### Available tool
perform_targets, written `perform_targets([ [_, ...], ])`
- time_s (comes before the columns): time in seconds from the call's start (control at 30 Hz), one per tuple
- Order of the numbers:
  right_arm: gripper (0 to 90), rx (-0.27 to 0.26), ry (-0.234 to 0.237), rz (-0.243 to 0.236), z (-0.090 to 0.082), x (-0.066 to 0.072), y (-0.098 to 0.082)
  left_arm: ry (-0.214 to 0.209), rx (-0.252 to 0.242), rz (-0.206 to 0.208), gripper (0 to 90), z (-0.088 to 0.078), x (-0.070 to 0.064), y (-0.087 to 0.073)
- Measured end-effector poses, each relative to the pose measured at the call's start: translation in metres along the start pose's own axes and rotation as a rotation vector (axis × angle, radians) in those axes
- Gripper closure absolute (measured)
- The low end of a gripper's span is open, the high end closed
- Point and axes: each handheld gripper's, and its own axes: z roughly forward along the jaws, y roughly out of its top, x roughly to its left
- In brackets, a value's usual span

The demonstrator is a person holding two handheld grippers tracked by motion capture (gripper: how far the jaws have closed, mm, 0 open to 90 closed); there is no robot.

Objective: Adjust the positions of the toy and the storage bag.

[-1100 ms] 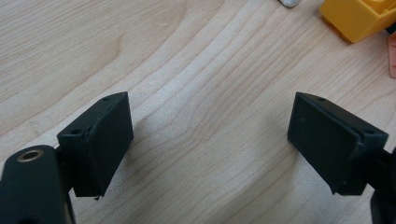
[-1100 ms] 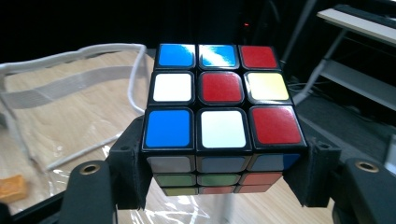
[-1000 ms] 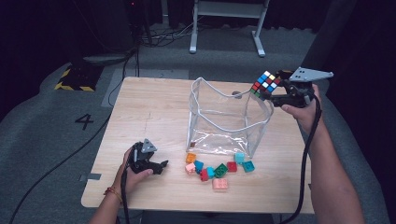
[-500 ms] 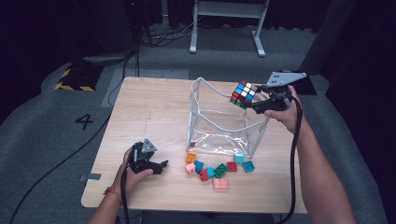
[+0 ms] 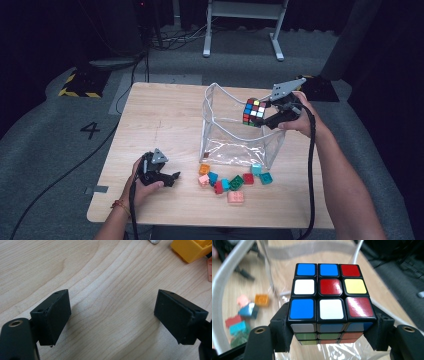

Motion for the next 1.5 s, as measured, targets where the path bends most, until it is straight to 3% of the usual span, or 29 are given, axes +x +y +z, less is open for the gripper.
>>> perform_targets([
  [0.1, 34.0, 0.074, 0.008, -0.032, 0.005, 0.001, 0.000, 0.000, -0.001, 0.000, 14.1, 0.000, 0.000, 0.000],
  [0.23, 34.0, 0.170, -0.008, -0.008, 0.009, 0.000, -0.001, 0.000, 0.001, -0.001, 14.1, 0.000, 0.000, 0.000],
  [0.4, 34.0, 0.237, -0.030, 0.010, 0.011, -0.003, -0.003, 0.000, 0.000, 0.000, 14.1, 0.000, 0.000, 0.000],
  [0.53, 34.0, 0.268, -0.054, -0.007, 0.012, -0.006, -0.003, 0.001, -0.001, 0.001, 14.1, 0.000, 0.000, 0.000],
  [0.57, 34.0, 0.315, -0.064, 0.000, 0.013, -0.006, -0.002, 0.002, -0.002, 0.003, 14.1, 0.000, 0.000, 0.000],
  [0.77, 34.0, 0.420, -0.068, -0.010, 0.014, -0.010, 0.003, 0.001, 0.000, 0.001, 14.1, 0.000, 0.000, 0.000],
  [0.87, 34.0, 0.438, -0.064, -0.004, 0.015, -0.013, 0.003, -0.002, 0.001, -0.003, 14.1, 0.000, 0.000, 0.000],
  [1.0, 34.0, 0.516, -0.072, -0.003, 0.023, -0.015, 0.001, 0.001, 0.002, -0.002, 14.1, 0.000, 0.000, 0.000],
  [1.17, 34.0, 0.557, -0.062, -0.006, 0.028, -0.017, 0.001, 0.001, -0.002, 0.003, 14.1, 0.000, 0.000, 0.000],
  [1.2, 34.0, 0.590, -0.065, 0.039, 0.028, -0.014, 0.001, 0.001, 0.000, 0.001, 14.1, 0.000, 0.000, 0.000],
  [1.23, 34.0, 0.606, -0.065, 0.042, 0.029, -0.014, 0.001, 0.000, 0.000, 0.000, 14.1, 0.000, 0.000, 0.000],
  [1.5, 34.0, 0.635, -0.062, 0.055, 0.035, -0.013, 0.000, 0.001, 0.000, 0.001, 14.1, 0.000, 0.000, 0.000],
])
